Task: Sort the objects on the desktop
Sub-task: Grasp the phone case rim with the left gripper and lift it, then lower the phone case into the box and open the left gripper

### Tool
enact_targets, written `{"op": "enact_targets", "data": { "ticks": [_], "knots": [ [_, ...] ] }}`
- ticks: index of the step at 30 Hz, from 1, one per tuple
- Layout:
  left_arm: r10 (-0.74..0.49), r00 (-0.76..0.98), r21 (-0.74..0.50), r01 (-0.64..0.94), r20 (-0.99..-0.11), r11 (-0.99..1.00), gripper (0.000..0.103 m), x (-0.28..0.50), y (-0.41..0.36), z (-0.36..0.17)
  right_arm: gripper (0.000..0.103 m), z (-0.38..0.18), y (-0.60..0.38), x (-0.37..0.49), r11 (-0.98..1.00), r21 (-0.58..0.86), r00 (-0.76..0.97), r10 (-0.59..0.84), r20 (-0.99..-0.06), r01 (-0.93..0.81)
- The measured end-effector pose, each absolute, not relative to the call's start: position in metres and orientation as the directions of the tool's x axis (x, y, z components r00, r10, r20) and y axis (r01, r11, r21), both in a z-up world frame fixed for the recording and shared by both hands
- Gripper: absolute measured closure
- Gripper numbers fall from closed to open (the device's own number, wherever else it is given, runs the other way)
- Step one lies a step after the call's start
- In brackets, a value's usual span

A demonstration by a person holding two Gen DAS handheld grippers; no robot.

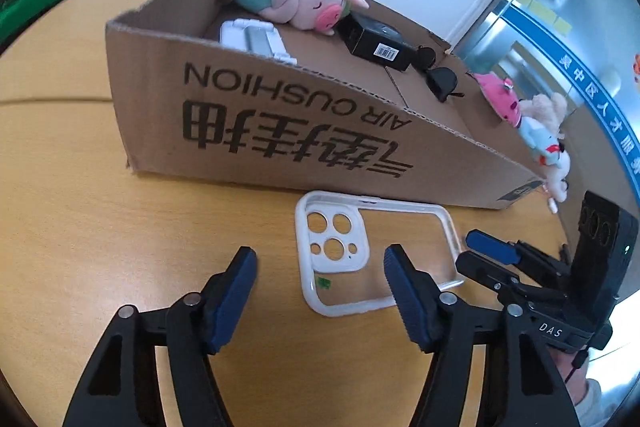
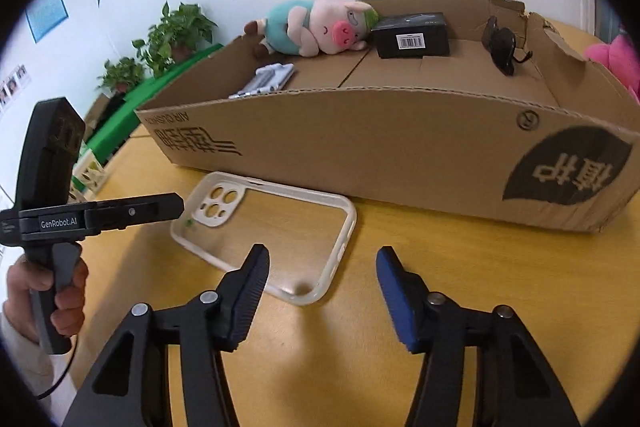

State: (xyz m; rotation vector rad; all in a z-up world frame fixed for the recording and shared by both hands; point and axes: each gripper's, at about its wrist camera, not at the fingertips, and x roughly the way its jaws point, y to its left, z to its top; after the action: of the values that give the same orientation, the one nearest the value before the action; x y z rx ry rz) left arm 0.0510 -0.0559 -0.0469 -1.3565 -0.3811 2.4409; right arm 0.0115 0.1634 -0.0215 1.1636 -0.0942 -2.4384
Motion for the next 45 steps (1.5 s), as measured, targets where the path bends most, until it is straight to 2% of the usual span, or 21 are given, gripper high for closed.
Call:
{"op": "enact_targets", "data": {
  "ticks": [1,3,4,5,6,7,13,16,21,26,32,35,38,41,45],
  "knots": [
    [0.384,-0.506,-0.358,-0.153,-0.772,-0.921,0.049,0.051,-0.054,-0.047,0.057,-0.024,0.161,0.009,-0.905,0.228,-0.549,-0.402,-0.733,0.358],
    [0.361,-0.512,-0.334,-0.149,-0.779,-0.931,0.069,0.050,-0.053,-0.050,0.067,-0.027,0.156,0.007,-0.919,0.182,-0.553,-0.359,-0.752,0.350],
    [0.368,-0.507,-0.344,-0.146,-0.779,-0.928,0.076,0.050,-0.054,-0.052,0.072,-0.027,0.153,0.006,-0.927,0.153,-0.559,-0.332,-0.760,0.343],
    [0.385,-0.498,-0.362,-0.147,-0.777,-0.921,0.090,0.050,-0.055,-0.054,0.080,-0.027,0.151,0.007,-0.931,0.129,-0.564,-0.313,-0.764,0.341],
    [0.389,-0.496,-0.367,-0.145,-0.777,-0.919,0.097,0.050,-0.055,-0.056,0.085,-0.028,0.151,0.007,-0.934,0.116,-0.569,-0.301,-0.765,0.338],
    [0.381,-0.503,-0.357,-0.149,-0.776,-0.922,0.097,0.052,-0.054,-0.056,0.091,-0.029,0.151,0.007,-0.935,0.106,-0.572,-0.293,-0.766,0.337],
    [0.379,-0.516,-0.338,-0.176,-0.768,-0.925,0.097,0.065,-0.041,-0.043,0.091,-0.028,0.155,0.020,-0.936,0.088,-0.580,-0.283,-0.764,0.341],
    [0.386,-0.551,-0.327,-0.206,-0.740,-0.922,0.097,0.075,-0.032,-0.018,0.091,-0.013,0.170,0.032,-0.936,0.124,-0.618,-0.314,-0.721,0.331],
    [0.410,-0.659,-0.293,-0.286,-0.631,-0.912,0.097,0.076,-0.013,0.051,0.091,0.051,0.189,0.050,-0.949,0.108,-0.748,-0.302,-0.591,0.298],
    [0.421,-0.743,-0.232,-0.351,-0.521,-0.907,0.097,0.040,0.002,0.121,0.090,0.123,0.201,0.025,-0.959,0.046,-0.845,-0.267,-0.464,0.278],
    [0.401,-0.789,-0.169,-0.365,-0.465,-0.915,0.097,-0.017,0.015,0.176,0.089,0.190,0.211,-0.033,-0.959,0.017,-0.885,-0.269,-0.381,0.284],
    [0.389,-0.786,-0.175,-0.349,-0.480,-0.921,0.097,-0.052,0.020,0.188,0.088,0.202,0.214,-0.061,-0.957,0.014,-0.880,-0.272,-0.390,0.289],
    [0.350,-0.764,-0.166,-0.312,-0.542,-0.936,0.098,-0.094,0.026,0.180,0.088,0.196,0.213,-0.094,-0.958,0.014,-0.865,-0.266,-0.426,0.288],
    [0.315,-0.720,-0.163,-0.274,-0.619,-0.948,0.098,-0.131,0.026,0.154,0.088,0.173,0.210,-0.130,-0.952,0.036,-0.817,-0.281,-0.504,0.305],
    [0.322,-0.603,-0.218,-0.242,-0.730,-0.946,0.098,-0.168,0.019,0.100,0.088,0.129,0.204,-0.166,-0.940,0.049,-0.728,-0.293,-0.620,0.337]
  ]
}}
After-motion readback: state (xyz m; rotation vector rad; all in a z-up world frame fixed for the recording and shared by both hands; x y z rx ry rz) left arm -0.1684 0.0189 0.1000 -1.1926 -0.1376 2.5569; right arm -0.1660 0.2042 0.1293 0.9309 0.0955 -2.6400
